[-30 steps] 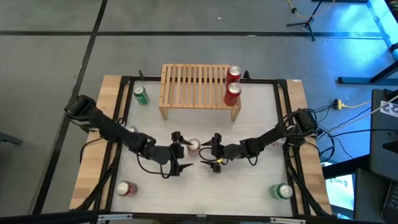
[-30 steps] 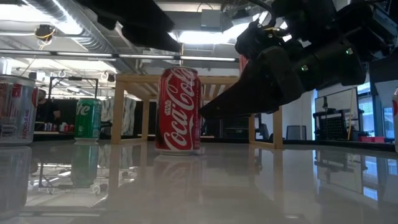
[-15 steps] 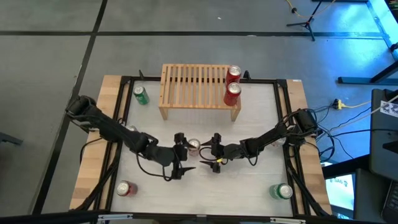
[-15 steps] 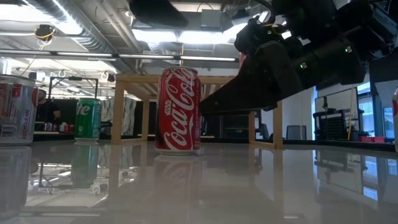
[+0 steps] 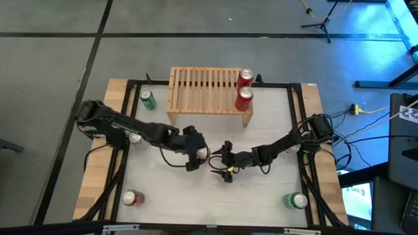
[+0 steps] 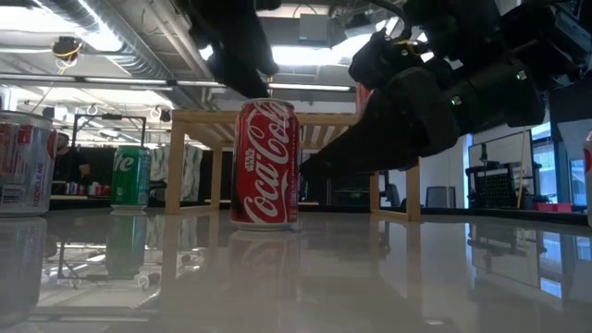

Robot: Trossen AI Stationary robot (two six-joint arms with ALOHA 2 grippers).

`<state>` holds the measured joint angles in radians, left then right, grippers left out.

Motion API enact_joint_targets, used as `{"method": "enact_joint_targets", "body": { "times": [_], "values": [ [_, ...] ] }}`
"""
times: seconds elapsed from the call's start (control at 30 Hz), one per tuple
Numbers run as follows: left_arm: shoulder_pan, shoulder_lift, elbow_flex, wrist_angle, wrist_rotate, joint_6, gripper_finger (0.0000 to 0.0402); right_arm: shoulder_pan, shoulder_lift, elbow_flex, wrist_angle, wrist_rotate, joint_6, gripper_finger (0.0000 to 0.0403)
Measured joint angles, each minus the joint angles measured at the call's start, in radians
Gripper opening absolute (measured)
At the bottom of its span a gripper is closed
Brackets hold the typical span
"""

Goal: Place canned beverage on shelf
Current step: Put the top red white soda can on the shelf

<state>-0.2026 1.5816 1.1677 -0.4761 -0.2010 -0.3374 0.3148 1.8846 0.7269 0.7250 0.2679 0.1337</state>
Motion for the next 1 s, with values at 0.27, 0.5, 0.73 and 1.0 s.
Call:
{"method": "enact_joint_targets", "body": {
  "times": [0.27, 0.5, 0.73, 1.0],
  "values": [
    [0.027, 0.063, 0.000, 0.009, 0.058, -0.002, 0.0389, 0.000, 0.000, 0.000, -0.002, 0.000, 0.000, 0.0381],
    [0.028, 0.086, -0.001, 0.011, 0.059, 0.000, 0.0386, 0.000, 0.000, 0.000, -0.002, 0.000, 0.000, 0.0381],
    [0.033, 0.109, -0.001, 0.013, 0.055, 0.025, 0.0347, 0.000, 0.000, -0.001, -0.020, 0.000, 0.000, 0.0381],
    [0.041, 0.105, -0.001, 0.030, 0.087, 0.097, 0.0273, 0.008, -0.025, -0.001, -0.032, -0.068, -0.032, 0.0381]
  ]
}}
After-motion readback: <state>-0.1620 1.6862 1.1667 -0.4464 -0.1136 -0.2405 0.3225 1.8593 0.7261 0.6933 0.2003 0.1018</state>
